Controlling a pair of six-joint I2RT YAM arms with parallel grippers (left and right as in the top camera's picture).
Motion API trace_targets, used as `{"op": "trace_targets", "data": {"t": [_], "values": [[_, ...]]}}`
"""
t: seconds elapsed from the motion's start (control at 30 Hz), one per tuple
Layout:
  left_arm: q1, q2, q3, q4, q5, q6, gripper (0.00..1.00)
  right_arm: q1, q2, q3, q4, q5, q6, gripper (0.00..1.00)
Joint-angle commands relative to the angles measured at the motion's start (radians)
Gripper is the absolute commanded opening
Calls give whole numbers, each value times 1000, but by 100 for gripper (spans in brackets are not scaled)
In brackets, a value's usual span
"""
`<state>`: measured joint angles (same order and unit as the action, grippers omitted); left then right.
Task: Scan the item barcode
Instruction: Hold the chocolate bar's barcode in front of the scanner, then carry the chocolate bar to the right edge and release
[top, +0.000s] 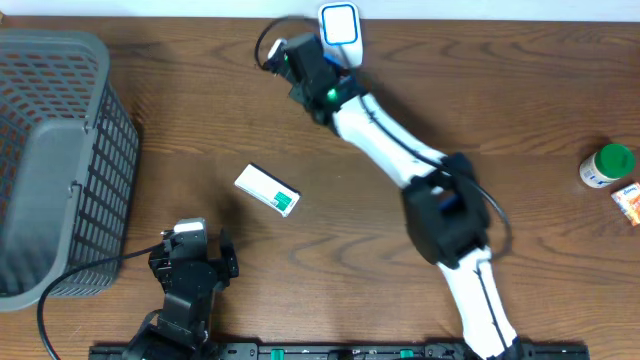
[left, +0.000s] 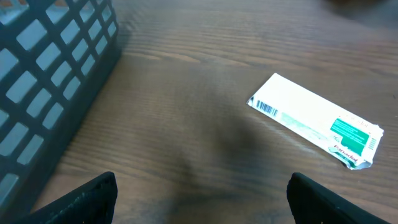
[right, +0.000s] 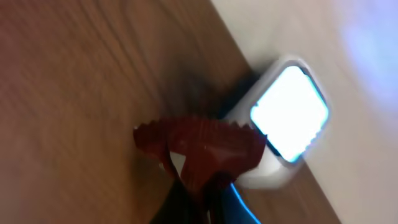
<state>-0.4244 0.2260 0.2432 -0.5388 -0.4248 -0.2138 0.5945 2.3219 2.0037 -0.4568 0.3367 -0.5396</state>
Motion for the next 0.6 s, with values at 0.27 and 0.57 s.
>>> {"op": "trace_targets", "data": {"t": [0.27,0.57], "values": [[2,-6,2,1,-13,-9,88,-231,-190,13,-443,60,211,1],[2,-6,2,1,-13,-9,88,-588,-181,-126,-594,55,390,1]]}}
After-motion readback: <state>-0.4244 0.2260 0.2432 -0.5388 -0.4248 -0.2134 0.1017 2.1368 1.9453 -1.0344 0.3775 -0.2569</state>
